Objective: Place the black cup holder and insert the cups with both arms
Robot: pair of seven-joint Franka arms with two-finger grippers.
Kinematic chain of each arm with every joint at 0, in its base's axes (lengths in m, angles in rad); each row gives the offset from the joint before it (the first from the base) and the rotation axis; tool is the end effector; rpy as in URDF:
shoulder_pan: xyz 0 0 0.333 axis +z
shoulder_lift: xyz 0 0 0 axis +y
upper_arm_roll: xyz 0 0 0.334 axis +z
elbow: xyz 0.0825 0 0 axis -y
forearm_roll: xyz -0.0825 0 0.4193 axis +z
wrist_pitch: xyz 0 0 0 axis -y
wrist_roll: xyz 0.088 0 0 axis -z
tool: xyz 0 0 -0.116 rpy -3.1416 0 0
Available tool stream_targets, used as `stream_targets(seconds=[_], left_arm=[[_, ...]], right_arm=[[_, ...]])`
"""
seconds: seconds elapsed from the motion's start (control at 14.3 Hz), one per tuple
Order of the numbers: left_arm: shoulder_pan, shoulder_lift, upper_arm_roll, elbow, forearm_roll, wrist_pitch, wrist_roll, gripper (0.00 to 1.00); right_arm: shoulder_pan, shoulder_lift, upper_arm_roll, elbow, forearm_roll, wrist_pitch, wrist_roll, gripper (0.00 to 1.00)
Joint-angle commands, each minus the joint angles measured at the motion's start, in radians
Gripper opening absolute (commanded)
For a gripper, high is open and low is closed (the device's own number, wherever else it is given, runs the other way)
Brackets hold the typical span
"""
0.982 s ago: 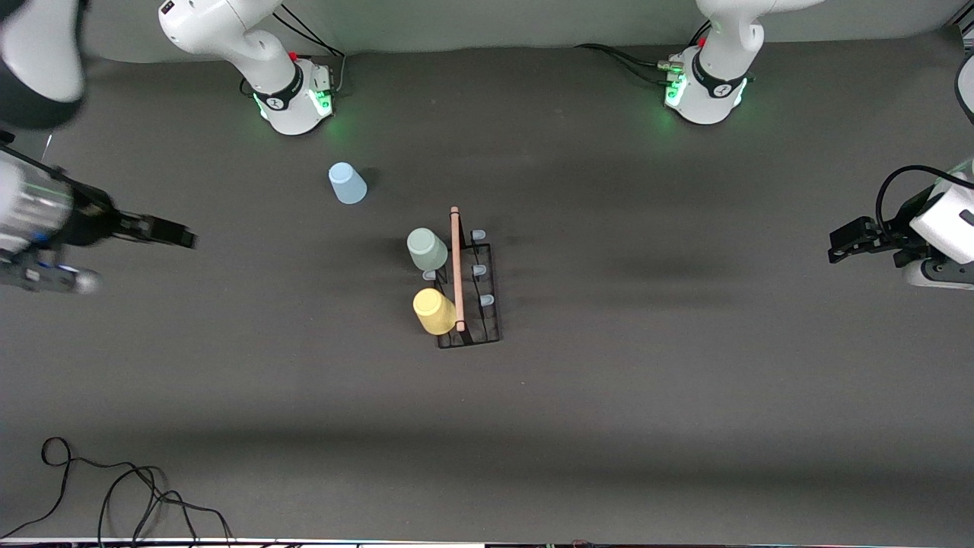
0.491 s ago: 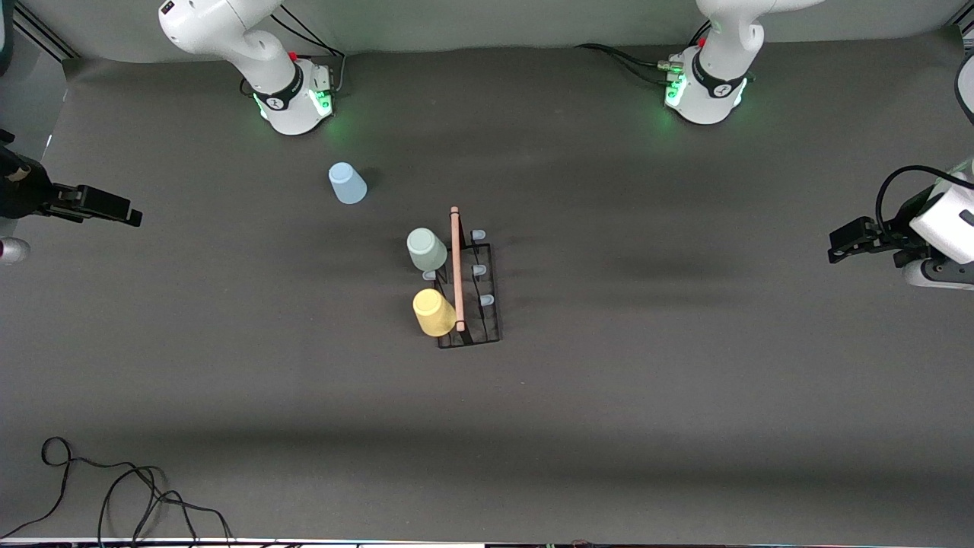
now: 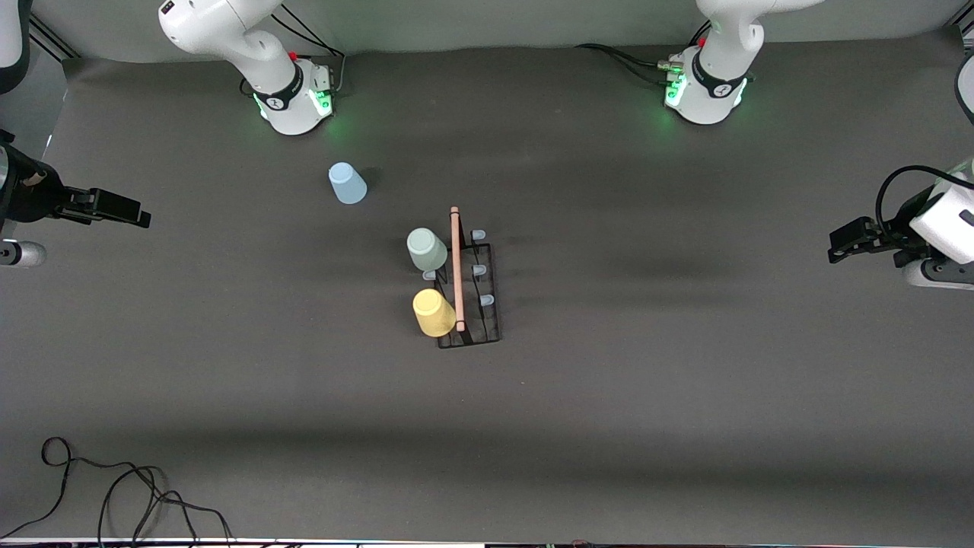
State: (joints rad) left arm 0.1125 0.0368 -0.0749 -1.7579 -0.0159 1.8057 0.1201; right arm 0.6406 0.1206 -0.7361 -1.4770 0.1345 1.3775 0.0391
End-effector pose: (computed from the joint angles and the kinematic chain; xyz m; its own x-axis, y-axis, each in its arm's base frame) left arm 0.6107 0.0221 0.5361 0.9968 -0.0786 0.0132 -0.0788 -0.9967 0.0168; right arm 0.5968 -0.0147 0.6109 0.9747 -0.1183 -0.1896 -0.1292 -0.9905 -0.0462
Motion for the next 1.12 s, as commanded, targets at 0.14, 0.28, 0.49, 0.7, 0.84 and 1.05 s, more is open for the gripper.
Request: stream_targets(seconds=[0.14, 0.28, 0.49, 0.7, 0.84, 1.05], left_arm=[[0.004, -0.002, 0.0, 0.006, -0.012, -0.005, 0.015, 1.0], [0.004, -0.002, 0.0, 0.006, -0.012, -0.003, 0.015, 1.0], [0.004, -0.002, 0.0, 0.006, -0.012, -0.003, 0.015, 1.0], [0.004, 0.0, 0.0, 0.008, -0.012, -0.003, 0.015, 1.0], [0.004, 0.0, 0.0, 0.008, -0.012, -0.002, 0.015, 1.0], [0.004, 0.0, 0.0, 0.009, -0.012, 0.0, 0.015, 1.0]], right_arm=[[-0.322, -0.025, 0.338, 0.006, -0.061, -0.009, -0.021, 1.0], [-0.448, -0.039, 0.481, 0.001, -0.091, -0.009, -0.021, 1.0], [-0.565, -0.103, 0.621, -0.089, -0.143, 0.058, -0.021, 1.0], [-0.568, -0.111, 0.626, -0.106, -0.153, 0.094, -0.021, 1.0], [-0.561, -0.113, 0.624, -0.105, -0.153, 0.092, -0.021, 1.0], [-0.556, -0.104, 0.619, -0.101, -0.153, 0.095, -0.021, 1.0]])
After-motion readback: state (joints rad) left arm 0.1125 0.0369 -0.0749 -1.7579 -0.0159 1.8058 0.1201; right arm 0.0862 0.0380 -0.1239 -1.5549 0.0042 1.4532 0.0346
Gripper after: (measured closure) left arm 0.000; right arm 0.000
